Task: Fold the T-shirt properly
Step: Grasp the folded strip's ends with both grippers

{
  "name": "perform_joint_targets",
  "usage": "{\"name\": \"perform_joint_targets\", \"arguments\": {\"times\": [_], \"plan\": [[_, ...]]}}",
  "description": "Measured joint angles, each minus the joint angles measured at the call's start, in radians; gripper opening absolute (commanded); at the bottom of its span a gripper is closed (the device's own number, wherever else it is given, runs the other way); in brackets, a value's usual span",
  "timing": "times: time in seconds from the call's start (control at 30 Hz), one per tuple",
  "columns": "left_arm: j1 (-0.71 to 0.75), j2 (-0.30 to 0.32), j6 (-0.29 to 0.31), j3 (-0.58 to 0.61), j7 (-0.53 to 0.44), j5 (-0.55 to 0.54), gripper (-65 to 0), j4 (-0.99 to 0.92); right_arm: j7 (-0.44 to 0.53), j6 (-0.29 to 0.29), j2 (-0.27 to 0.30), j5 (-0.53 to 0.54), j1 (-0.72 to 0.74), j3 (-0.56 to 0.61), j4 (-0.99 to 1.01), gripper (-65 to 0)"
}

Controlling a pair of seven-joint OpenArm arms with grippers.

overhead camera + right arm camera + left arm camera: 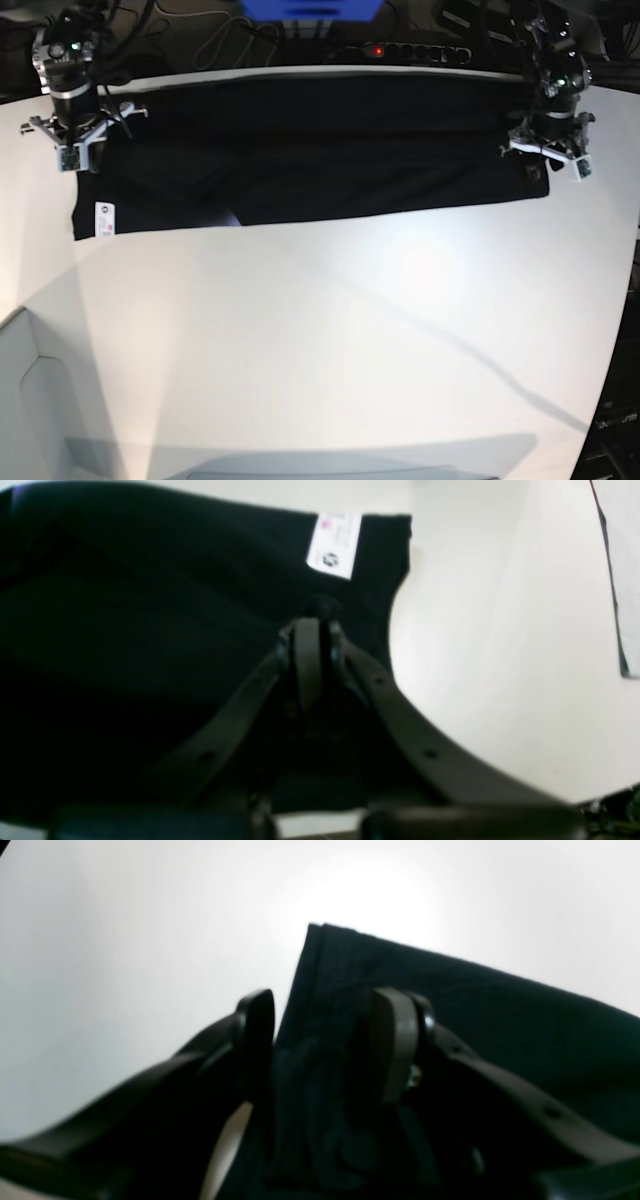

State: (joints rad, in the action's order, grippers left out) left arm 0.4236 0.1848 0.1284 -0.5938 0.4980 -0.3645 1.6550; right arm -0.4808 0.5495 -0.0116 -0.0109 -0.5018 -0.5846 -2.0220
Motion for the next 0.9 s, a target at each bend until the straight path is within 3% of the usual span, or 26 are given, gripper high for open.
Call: {"name": "perform_joint_targets", "arguments": {"times": [0.43,0.67,0.73,0.9], "plan": [[0.039,0.033,0.006,-0.001,0.000,-0.003,-34.6,0.003,0.035,0.000,-0.017,-0.002,0.011,-0.047,0.023,-65.0],[0.061,0.034,0.008,-0.001,-0.002,-0.002,-21.4,0.003,0.034,0.000,-0.018,-0.008,0.058,-0.001,0.106,-65.0],[0.065,0.033,0.007,-0.001,0.000,-0.003,-20.9,0.003,0.034,0.000,-0.017,-0.007,0.064,0.004,0.135,-60.7],[0.089,0.034,0.011,-0.001,-0.008,-0.006,-20.9,0.005,0.032,0.000,0.018,-0.005,0.076,0.002,0.222,-42.9]]}}
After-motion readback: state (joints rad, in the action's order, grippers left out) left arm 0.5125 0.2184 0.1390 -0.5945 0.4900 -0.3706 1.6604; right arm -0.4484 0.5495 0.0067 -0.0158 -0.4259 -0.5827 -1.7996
